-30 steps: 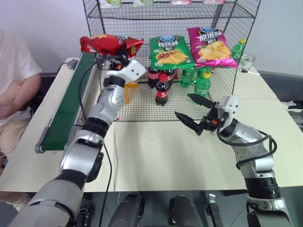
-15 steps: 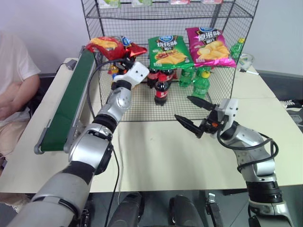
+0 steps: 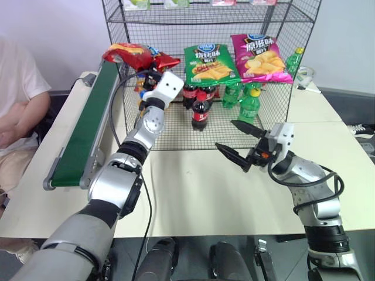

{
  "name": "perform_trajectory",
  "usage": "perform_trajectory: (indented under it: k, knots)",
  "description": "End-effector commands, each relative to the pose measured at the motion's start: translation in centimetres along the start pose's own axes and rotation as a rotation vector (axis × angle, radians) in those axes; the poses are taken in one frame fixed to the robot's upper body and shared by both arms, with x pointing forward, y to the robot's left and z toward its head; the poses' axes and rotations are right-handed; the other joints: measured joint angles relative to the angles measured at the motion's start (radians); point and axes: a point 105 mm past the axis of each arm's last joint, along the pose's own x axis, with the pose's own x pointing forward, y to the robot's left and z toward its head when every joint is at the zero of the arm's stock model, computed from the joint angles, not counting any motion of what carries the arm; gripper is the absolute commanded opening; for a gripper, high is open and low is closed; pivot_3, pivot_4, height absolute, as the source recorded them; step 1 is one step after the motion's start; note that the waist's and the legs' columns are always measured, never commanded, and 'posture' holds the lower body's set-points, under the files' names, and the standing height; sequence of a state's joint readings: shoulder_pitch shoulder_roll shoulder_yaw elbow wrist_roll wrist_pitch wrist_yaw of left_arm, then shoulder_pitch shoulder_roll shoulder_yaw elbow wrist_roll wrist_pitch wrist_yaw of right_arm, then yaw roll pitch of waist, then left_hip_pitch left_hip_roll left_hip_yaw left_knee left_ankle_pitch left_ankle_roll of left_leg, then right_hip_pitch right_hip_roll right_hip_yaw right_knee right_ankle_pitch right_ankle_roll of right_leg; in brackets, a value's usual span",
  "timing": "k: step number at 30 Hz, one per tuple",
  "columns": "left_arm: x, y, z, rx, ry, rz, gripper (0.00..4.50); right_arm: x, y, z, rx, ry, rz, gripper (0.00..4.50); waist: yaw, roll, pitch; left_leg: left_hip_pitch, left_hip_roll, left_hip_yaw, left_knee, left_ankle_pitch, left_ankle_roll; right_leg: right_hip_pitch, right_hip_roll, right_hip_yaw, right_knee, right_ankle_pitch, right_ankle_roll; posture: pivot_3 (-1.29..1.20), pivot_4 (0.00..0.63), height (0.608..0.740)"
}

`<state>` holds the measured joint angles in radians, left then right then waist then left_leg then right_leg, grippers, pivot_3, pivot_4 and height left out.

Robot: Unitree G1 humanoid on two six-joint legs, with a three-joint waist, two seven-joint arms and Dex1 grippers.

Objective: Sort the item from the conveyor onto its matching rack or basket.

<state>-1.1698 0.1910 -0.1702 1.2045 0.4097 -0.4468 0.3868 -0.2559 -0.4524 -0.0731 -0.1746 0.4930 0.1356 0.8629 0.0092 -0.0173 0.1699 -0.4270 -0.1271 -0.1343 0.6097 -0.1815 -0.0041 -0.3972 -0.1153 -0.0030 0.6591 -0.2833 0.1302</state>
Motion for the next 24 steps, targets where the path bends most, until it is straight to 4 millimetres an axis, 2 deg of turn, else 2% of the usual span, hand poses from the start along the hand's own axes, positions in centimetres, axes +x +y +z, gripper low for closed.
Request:
perform_trajectory:
  k: [1, 7, 10, 14, 20, 24]
  knots:
    - [0.6, 0.9, 3.0, 0.186, -0.189, -0.020, 2.90, 0.3, 0.5, 1.3, -0.038, -0.033, 0.022, 4.50, -0.002, 0.000, 0.000, 0.000, 0.000, 0.000, 0.000, 0.000, 0.000, 0.000, 0.000, 0.000, 0.000, 0.000, 0.000, 0.00, 0.150, 0.740]
    - [-0.5, -1.5, 3.9, 0.261, -0.279, -0.103, 2.90, 0.6, 0.6, 1.2, -0.036, -0.038, 0.025, 4.50, 0.003, 0.000, 0.000, 0.000, -0.001, 0.000, 0.001, 0.000, 0.000, 0.000, 0.000, 0.000, 0.000, 0.000, 0.000, 0.00, 0.150, 0.740]
    - [-0.4, -1.7, 3.7, 0.268, -0.255, -0.105, 2.90, 0.7, 0.5, 1.3, -0.038, -0.040, 0.025, 4.50, 0.002, 0.000, 0.000, 0.000, -0.001, 0.000, 0.001, 0.000, 0.000, 0.000, -0.001, 0.000, 0.000, 0.000, 0.000, 0.00, 0.150, 0.740]
    - [-0.1, -1.0, 4.1, 0.194, -0.255, -0.080, 2.90, 0.7, 0.5, 1.3, -0.040, -0.038, 0.022, 4.50, 0.000, 0.000, 0.000, 0.000, -0.001, 0.000, 0.001, 0.000, 0.000, 0.000, -0.001, 0.000, 0.001, 0.000, 0.001, 0.00, 0.150, 0.740]
    - [-2.7, 1.5, 5.8, 0.120, -0.440, -0.039, 2.90, 0.4, 0.5, 1.3, -0.044, -0.036, 0.012, 4.50, -0.006, 0.000, 0.000, 0.000, -0.001, 0.000, 0.000, 0.000, 0.000, -0.001, -0.001, 0.001, 0.001, 0.000, 0.001, 0.00, 0.150, 0.740]
    - [-5.0, 3.7, 6.2, 0.004, -0.463, -0.009, 2.90, 0.4, 0.5, 1.2, -0.041, -0.034, 0.012, 4.50, -0.007, 0.001, 0.000, 0.000, -0.001, 0.000, 0.000, 0.000, 0.000, -0.001, -0.001, 0.001, 0.001, 0.000, 0.001, 0.00, 0.150, 0.740]
